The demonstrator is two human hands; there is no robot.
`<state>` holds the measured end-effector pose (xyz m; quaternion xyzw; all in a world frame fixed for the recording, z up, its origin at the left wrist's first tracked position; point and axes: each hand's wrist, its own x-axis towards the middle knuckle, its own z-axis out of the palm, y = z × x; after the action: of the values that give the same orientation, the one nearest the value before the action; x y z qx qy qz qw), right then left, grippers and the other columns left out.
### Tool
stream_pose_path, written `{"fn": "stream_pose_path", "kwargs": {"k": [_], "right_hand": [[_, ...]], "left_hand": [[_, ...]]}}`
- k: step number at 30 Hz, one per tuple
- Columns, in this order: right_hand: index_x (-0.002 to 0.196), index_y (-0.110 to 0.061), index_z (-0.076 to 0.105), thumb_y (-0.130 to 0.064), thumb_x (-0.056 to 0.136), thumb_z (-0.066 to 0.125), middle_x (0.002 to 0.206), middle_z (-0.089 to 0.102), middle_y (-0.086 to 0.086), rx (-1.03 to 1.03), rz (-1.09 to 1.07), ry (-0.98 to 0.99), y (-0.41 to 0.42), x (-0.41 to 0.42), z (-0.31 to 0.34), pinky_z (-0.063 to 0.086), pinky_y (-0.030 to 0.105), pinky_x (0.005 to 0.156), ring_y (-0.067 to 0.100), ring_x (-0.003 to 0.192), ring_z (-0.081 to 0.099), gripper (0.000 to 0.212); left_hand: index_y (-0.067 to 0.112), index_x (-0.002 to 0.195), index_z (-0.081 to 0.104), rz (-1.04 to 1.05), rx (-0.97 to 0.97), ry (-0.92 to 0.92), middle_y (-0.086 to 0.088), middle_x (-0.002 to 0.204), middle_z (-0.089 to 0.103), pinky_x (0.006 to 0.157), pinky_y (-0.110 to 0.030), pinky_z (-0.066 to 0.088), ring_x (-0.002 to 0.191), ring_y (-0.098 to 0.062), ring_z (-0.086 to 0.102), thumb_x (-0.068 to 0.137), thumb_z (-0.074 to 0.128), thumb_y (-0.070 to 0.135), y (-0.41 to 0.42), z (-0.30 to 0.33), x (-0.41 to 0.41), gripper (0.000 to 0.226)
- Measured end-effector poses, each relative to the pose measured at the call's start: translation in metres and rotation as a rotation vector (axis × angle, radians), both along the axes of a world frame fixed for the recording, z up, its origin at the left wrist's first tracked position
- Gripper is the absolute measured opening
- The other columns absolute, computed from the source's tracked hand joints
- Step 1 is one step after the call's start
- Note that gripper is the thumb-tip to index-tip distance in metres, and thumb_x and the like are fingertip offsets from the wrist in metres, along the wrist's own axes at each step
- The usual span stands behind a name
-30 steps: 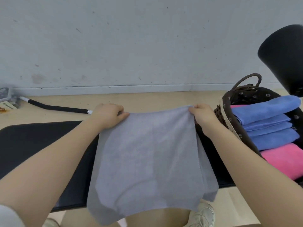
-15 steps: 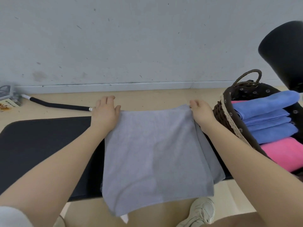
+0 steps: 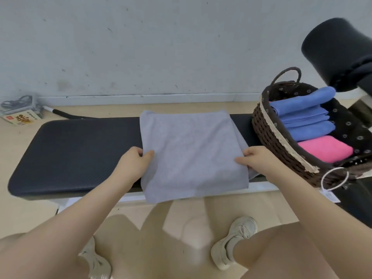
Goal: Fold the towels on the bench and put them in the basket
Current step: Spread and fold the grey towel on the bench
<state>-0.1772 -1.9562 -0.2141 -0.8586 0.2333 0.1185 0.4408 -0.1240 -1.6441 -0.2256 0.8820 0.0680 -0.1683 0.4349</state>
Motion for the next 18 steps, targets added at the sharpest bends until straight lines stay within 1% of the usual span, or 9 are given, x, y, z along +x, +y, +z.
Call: {"fn": "stream_pose_path", "kwargs": {"k": [1,3,5,6,8,10,12,15,18], "right_hand": [[0.086,0.005,0.064,-0.009,0.083,0.067,0.079,0.061,0.015,0.023,-0.014,-0.004,0.001,-0.004,-0.002,0.052,0.033,0.063,0.024,0.07,0.059,0.015],[0.089,0.008,0.063,-0.007,0.084,0.064,0.082,0.062,0.016,0.054,-0.036,-0.017,0.003,-0.008,-0.005,0.055,0.034,0.06,0.026,0.071,0.06,0.016],[0.09,0.017,0.057,-0.007,0.086,0.059,0.08,0.056,0.015,0.055,-0.066,-0.063,0.005,-0.01,-0.01,0.049,0.031,0.062,0.025,0.072,0.056,0.024],[0.09,0.016,0.056,-0.008,0.087,0.055,0.08,0.053,0.014,0.046,-0.082,-0.099,0.006,-0.01,-0.013,0.044,0.03,0.065,0.024,0.073,0.052,0.024],[0.09,0.008,0.057,-0.01,0.091,0.049,0.082,0.052,0.013,0.008,-0.106,-0.175,0.005,-0.012,-0.013,0.037,0.03,0.067,0.022,0.075,0.048,0.02],[0.093,-0.002,0.057,-0.013,0.094,0.045,0.086,0.054,0.009,-0.027,-0.108,-0.23,0.001,-0.013,-0.01,0.036,0.03,0.062,0.019,0.073,0.047,0.016],[0.096,-0.007,0.056,-0.015,0.096,0.046,0.085,0.054,0.006,-0.055,-0.091,-0.234,-0.003,-0.012,-0.007,0.036,0.029,0.061,0.018,0.075,0.047,0.013],[0.097,-0.005,0.059,-0.017,0.095,0.049,0.081,0.055,0.006,-0.163,-0.034,-0.192,-0.009,-0.009,-0.007,0.038,0.031,0.069,0.022,0.079,0.05,0.016],[0.095,-0.004,0.059,-0.016,0.095,0.047,0.071,0.05,-0.001,-0.279,0.004,-0.177,-0.011,-0.008,-0.008,0.034,0.03,0.069,0.022,0.078,0.048,0.017]], "left_hand": [[0.009,0.08,0.056,0.044,-0.095,0.07,-0.006,0.08,0.061,0.065,-0.031,0.046,0.073,-0.023,0.058,0.091,0.047,0.04,0.0,0.003,-0.006,0.033],[0.009,0.089,0.061,0.144,-0.322,0.281,-0.005,0.092,0.067,0.069,-0.03,0.052,0.085,-0.024,0.064,0.093,0.052,0.032,-0.005,0.01,-0.02,0.026],[0.008,0.1,0.063,0.163,-0.485,0.43,-0.009,0.102,0.068,0.075,-0.031,0.052,0.094,-0.024,0.064,0.092,0.056,0.022,-0.008,0.012,-0.033,0.018],[0.006,0.107,0.062,0.16,-0.551,0.466,-0.01,0.108,0.067,0.078,-0.031,0.052,0.097,-0.024,0.063,0.091,0.056,0.016,-0.008,0.011,-0.038,0.02],[0.002,0.117,0.059,0.16,-0.654,0.477,-0.01,0.117,0.065,0.081,-0.031,0.051,0.103,-0.023,0.062,0.092,0.053,0.007,-0.006,0.009,-0.044,0.027],[0.004,0.12,0.057,0.161,-0.702,0.459,-0.008,0.118,0.064,0.077,-0.029,0.052,0.1,-0.019,0.062,0.094,0.05,0.008,-0.003,0.01,-0.047,0.027],[0.005,0.118,0.057,0.162,-0.716,0.447,-0.007,0.113,0.065,0.067,-0.026,0.056,0.093,-0.016,0.063,0.095,0.05,0.012,0.0,0.013,-0.049,0.025],[0.004,0.115,0.058,0.153,-0.708,0.421,-0.008,0.109,0.066,0.061,-0.023,0.059,0.09,-0.018,0.064,0.093,0.053,0.015,0.003,0.013,-0.052,0.024],[0.006,0.107,0.061,0.184,-0.69,0.425,-0.006,0.099,0.067,0.056,-0.023,0.057,0.08,-0.016,0.063,0.091,0.056,0.015,-0.002,0.011,-0.058,0.019]]}}
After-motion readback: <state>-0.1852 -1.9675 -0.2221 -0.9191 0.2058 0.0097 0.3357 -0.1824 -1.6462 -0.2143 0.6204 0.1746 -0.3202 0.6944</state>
